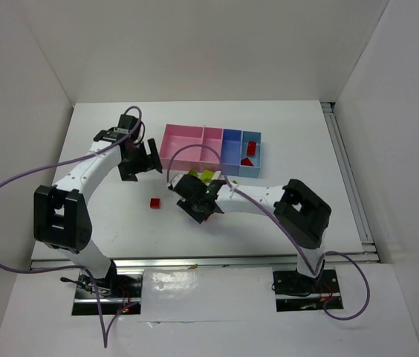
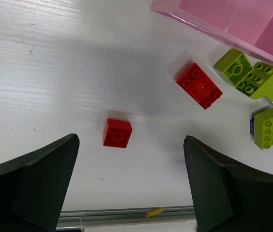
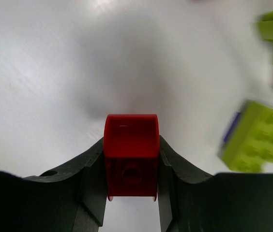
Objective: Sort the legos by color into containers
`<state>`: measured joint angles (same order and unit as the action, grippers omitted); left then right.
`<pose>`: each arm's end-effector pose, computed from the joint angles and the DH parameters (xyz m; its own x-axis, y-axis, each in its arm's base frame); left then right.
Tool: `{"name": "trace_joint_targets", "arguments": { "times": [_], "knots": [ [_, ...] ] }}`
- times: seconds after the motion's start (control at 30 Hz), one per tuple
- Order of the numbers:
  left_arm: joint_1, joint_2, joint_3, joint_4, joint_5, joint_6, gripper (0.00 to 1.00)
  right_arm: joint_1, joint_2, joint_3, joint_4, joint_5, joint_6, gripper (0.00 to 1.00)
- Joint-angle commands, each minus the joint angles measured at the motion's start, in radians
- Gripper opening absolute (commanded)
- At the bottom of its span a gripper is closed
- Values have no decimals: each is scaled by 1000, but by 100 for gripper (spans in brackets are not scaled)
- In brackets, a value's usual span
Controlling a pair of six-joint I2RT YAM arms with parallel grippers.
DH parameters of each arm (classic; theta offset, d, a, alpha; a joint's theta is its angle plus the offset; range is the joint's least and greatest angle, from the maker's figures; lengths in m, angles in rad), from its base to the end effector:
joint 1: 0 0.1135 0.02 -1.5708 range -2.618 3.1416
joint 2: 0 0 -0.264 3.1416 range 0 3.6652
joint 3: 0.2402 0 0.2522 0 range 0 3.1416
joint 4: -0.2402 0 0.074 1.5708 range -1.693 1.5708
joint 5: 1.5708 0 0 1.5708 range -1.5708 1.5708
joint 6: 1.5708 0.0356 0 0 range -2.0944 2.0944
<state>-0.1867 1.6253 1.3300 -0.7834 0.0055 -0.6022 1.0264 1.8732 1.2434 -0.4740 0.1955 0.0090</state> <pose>0.3321 -0.0629 0.2666 -0.8203 -0.4215 -0.3866 -0.3355 0.9020 -0.2716 0.2032 0.3223 0.1725 -0.4696 -0.7586 -0.4518 -0.7896 0.5897 -0.1694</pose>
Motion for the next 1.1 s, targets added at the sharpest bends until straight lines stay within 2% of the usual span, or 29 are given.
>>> {"name": "trace_joint_targets", "arguments": {
  "times": [0.0,0.07,0.2,0.27,0.37,0.57,0.67,0.8,0.93,1.07],
  "knots": [
    [-13,8,22,-1,-13,16,100,-110,-152,90,3,55,118,30],
    [-23,-2,2,-1,-39,16,100,-228,-204,123,-8,44,163,30],
    [-69,-15,-95,44,-79,27,100,-383,-240,163,-8,31,265,30],
    [-69,-1,-121,64,-15,62,100,-461,-227,198,-8,53,293,30],
    [-79,39,-153,64,-4,88,100,-546,-166,254,-38,21,316,31],
    [-109,61,-207,99,-45,88,100,-621,-88,306,-11,73,307,34],
    [-120,119,-197,99,-59,97,100,-649,-37,359,-11,73,307,35],
    [-131,152,-215,116,-68,75,96,-670,7,384,-20,82,296,36],
    [-131,175,-226,131,-68,74,94,-670,46,395,-38,116,306,47],
    [-140,188,-226,141,-68,74,87,-670,46,376,-38,116,306,69]
  ]
}}
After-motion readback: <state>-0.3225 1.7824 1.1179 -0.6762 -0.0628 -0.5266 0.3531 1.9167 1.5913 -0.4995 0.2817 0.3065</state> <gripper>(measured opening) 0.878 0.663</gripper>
